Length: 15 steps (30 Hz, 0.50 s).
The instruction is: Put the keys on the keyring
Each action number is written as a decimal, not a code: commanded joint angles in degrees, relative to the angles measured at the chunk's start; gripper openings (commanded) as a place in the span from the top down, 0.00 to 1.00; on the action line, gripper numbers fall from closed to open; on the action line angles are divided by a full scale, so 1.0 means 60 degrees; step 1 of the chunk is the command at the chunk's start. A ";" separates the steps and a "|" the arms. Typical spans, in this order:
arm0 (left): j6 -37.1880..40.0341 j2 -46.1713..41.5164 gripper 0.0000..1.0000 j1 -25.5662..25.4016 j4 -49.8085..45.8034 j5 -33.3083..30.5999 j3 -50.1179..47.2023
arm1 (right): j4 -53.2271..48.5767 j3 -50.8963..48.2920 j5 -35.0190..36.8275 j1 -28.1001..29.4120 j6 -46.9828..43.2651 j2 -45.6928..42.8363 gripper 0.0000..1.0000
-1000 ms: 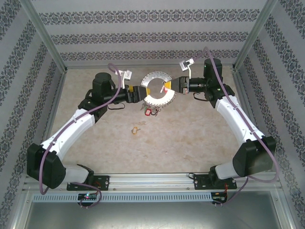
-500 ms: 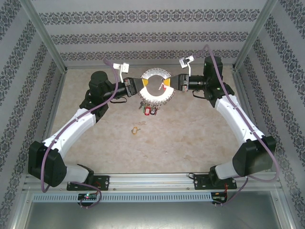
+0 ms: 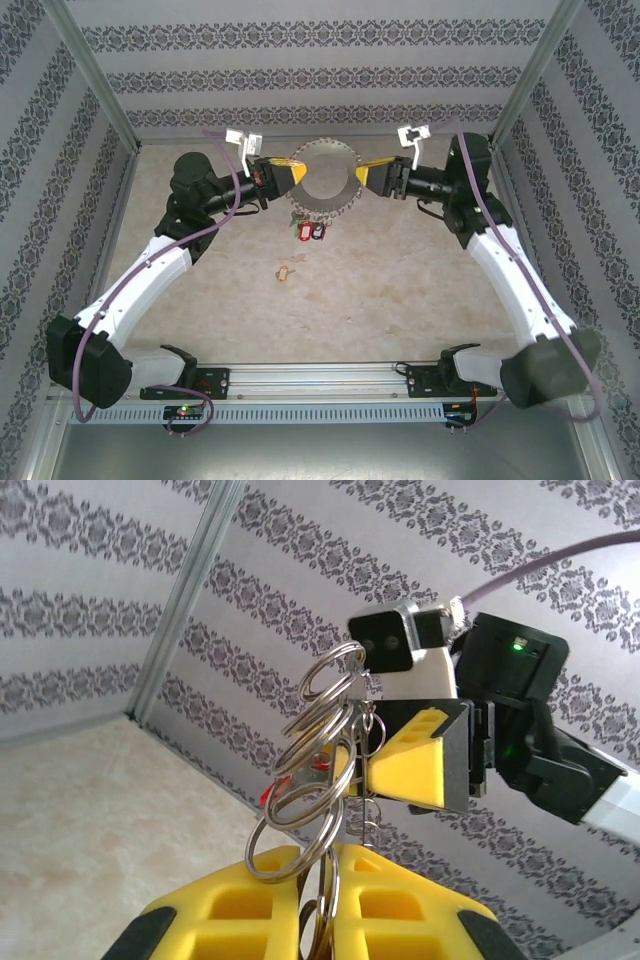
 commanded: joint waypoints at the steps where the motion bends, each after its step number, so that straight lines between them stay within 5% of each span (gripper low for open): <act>1: 0.1896 -0.0691 1.00 -0.0069 0.0121 0.0591 0.0110 | 0.0743 -0.1152 0.2420 -0.0150 -0.1726 -0.1149 0.49; 7: 0.4687 -0.0986 1.00 -0.0430 -0.2212 0.1101 0.0897 | 0.2050 -0.3432 0.2407 0.0476 -0.5194 -0.2869 0.64; 11: 0.4880 -0.0927 1.00 -0.0506 -0.2259 0.0777 0.1007 | 0.2243 -0.4396 0.3673 0.1890 -0.7189 -0.3413 0.72; 15: 0.4573 -0.0939 1.00 -0.0529 -0.1836 0.0044 0.0869 | 0.3046 -0.5086 0.4901 0.2914 -0.7588 -0.3548 0.79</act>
